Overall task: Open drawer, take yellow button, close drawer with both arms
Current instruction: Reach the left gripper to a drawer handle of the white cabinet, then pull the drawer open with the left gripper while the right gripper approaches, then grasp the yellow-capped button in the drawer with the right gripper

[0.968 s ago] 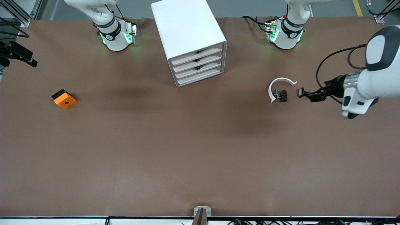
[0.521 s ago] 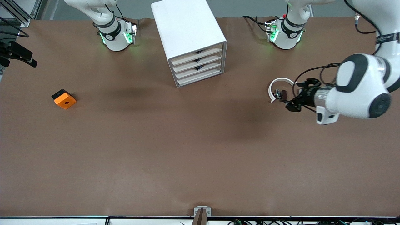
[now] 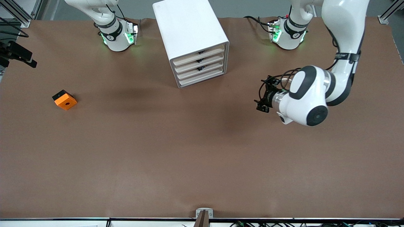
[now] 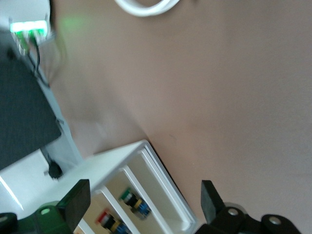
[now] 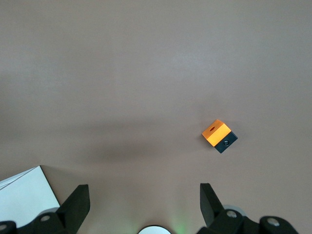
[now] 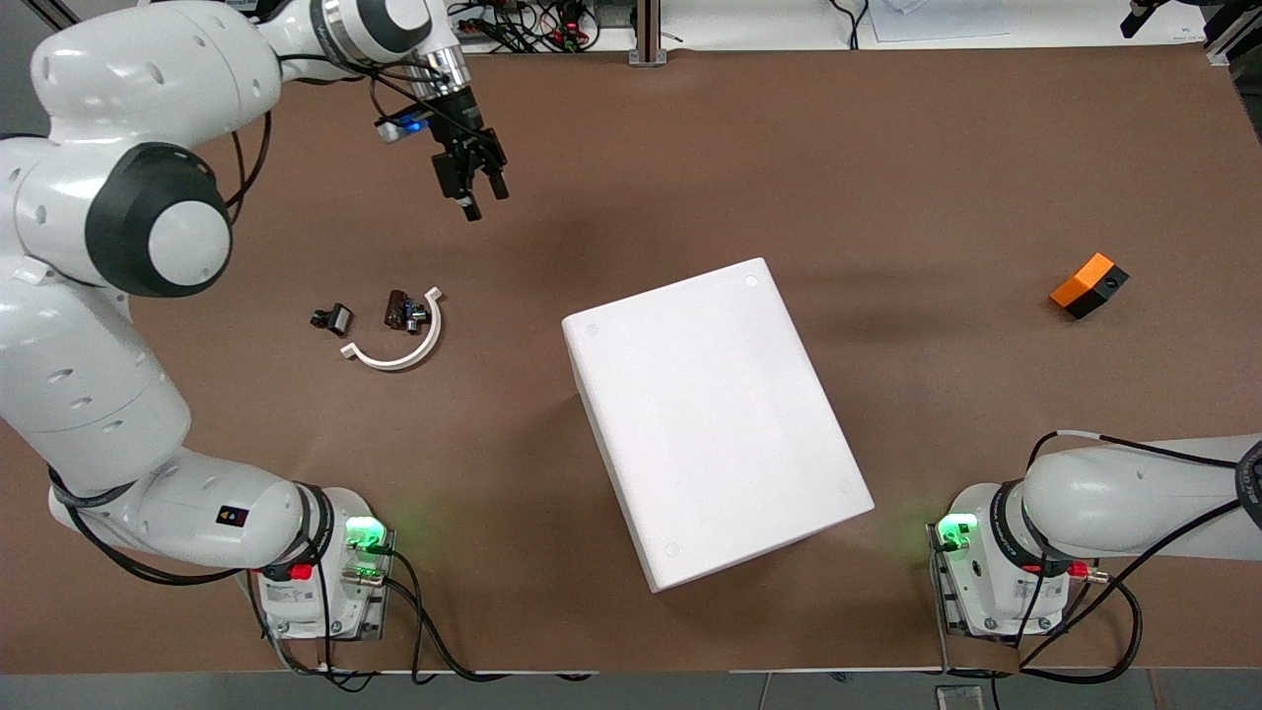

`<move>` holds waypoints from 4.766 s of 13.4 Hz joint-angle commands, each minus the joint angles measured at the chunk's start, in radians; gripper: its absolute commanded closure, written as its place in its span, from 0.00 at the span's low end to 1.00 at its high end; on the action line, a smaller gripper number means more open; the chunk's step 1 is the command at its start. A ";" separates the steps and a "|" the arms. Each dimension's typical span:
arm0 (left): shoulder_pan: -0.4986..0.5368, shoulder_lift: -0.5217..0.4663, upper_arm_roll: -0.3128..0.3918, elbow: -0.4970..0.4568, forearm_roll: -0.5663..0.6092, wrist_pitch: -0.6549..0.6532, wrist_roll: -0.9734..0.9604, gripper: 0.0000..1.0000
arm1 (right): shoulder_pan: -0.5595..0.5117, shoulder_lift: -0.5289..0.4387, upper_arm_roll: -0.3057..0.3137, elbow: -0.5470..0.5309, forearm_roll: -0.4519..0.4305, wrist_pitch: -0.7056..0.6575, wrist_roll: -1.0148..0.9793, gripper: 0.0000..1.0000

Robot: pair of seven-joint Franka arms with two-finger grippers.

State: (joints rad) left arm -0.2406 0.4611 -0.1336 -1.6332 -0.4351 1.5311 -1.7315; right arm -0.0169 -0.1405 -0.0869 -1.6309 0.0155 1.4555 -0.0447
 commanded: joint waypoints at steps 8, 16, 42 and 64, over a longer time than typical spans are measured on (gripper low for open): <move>-0.086 0.186 0.005 0.081 -0.240 -0.019 -0.399 0.00 | 0.008 -0.004 -0.007 0.003 0.004 -0.003 -0.004 0.00; -0.150 0.215 0.002 0.124 -0.379 -0.110 -0.614 0.01 | -0.023 0.151 -0.005 0.037 -0.002 -0.004 -0.012 0.00; -0.228 0.251 0.009 0.104 -0.461 -0.154 -0.622 1.00 | 0.188 0.228 0.006 0.060 0.118 0.054 0.631 0.00; -0.005 0.251 0.018 0.378 -0.462 -0.144 -0.597 0.00 | 0.960 0.406 0.006 0.124 0.006 0.329 1.770 0.00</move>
State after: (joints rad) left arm -0.2743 0.7131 -0.1222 -1.3268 -0.8982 1.4022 -2.3414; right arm 0.9132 0.2028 -0.0683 -1.5648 0.0357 1.7906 1.6862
